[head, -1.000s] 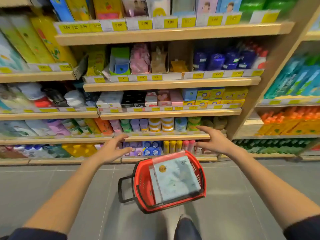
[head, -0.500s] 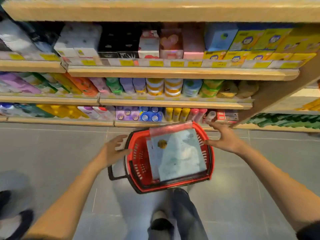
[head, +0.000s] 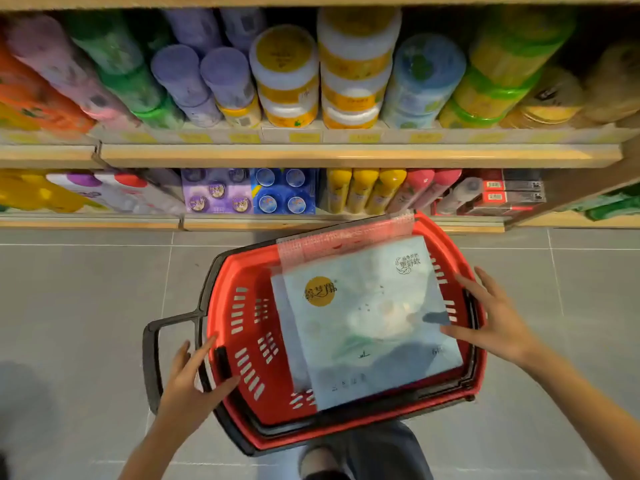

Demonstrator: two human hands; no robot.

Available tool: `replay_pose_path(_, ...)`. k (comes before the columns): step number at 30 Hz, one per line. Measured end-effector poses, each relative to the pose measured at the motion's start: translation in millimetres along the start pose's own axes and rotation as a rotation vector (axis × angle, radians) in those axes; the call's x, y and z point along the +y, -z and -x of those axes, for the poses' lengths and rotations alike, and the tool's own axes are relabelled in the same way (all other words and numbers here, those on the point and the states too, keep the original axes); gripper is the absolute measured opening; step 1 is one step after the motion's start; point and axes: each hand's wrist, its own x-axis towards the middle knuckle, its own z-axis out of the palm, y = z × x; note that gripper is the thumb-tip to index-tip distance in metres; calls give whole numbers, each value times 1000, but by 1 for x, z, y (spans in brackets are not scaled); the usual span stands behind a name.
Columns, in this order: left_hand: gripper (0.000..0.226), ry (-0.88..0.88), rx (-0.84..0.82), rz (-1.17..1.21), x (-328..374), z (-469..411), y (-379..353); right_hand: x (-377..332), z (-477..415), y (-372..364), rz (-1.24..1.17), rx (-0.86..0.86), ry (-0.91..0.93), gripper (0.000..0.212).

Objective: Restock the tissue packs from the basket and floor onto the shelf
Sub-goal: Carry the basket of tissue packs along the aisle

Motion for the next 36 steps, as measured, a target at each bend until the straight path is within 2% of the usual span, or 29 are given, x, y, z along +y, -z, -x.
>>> replay_pose_path(4, 99, 15, 4, 20, -12, -13, -22, 22, -12, -19, -61, -10, -77, 129)
replay_pose_path(9, 105, 33, 152, 52, -8, -23, -34, 32, -24, -28, -135, 10, -84, 117)
replay_pose_path(17, 108, 25, 194, 121, -1, -25, -29, 23, -28, -25, -198, 50, -43, 112)
replay_pose_path(20, 103, 23, 176, 128, 0, -24, -25, 18, -32, -21, -210, 82, -36, 103)
replay_pose_path(24, 98, 36, 191, 195, 2, -16, -14, 14, -33, -12, -227, 26, -73, 119)
replay_pose_path(27, 105, 44, 178, 227, 2, -6, 5, 0, -28, 2, -216, -1, -78, 118)
replay_pose_path(30, 98, 35, 210, 297, 21, 15, 28, -21, -18, 20, -223, -12, -90, 128)
replay_pose_path(36, 85, 89, 279, 386, 65, 73, 94, -96, 19, 74, -339, 25, 40, 104)
